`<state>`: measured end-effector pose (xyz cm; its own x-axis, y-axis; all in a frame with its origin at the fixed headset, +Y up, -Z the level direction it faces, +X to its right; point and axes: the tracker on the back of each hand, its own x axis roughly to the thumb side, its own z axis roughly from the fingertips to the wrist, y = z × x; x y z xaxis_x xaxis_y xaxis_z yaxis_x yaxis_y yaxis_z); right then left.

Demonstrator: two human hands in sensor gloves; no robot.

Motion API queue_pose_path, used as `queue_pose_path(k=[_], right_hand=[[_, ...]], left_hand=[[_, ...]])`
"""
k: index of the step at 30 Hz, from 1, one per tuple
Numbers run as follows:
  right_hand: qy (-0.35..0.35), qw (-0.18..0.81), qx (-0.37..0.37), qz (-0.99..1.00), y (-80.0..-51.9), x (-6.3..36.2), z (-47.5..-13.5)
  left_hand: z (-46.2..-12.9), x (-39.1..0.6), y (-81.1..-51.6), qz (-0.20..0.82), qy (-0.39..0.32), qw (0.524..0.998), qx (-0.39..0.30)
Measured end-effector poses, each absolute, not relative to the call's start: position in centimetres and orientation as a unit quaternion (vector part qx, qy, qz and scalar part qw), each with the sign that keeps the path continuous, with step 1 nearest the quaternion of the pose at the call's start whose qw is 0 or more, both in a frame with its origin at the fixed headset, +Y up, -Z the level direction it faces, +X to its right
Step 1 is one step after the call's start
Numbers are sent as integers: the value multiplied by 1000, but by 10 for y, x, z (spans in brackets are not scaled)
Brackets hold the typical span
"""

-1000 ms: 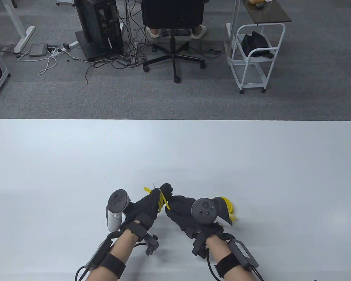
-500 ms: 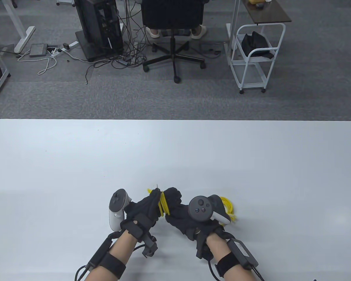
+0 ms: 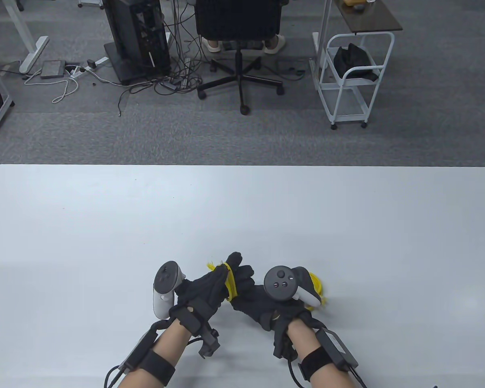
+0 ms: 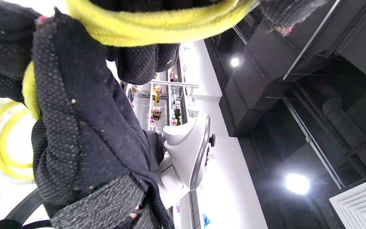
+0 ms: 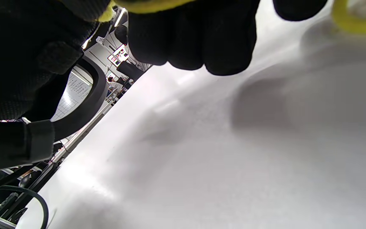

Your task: Coil the rope

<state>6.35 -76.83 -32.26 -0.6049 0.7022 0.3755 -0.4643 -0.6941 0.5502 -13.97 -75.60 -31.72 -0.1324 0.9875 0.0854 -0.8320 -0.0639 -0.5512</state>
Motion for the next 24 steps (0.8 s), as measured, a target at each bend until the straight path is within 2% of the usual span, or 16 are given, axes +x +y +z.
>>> queue_pose_path(k=[7, 15, 24], right_hand=[[225, 312, 301, 873, -769, 60, -322], [214, 285, 294, 887, -767, 66, -326], [172, 291, 237, 911, -761, 85, -332]], left_hand=[[-315, -133, -756, 729, -250, 613, -175], [-315, -130, -753, 719, -270, 613, -185], [-314, -117, -755, 624, -313, 664, -269]])
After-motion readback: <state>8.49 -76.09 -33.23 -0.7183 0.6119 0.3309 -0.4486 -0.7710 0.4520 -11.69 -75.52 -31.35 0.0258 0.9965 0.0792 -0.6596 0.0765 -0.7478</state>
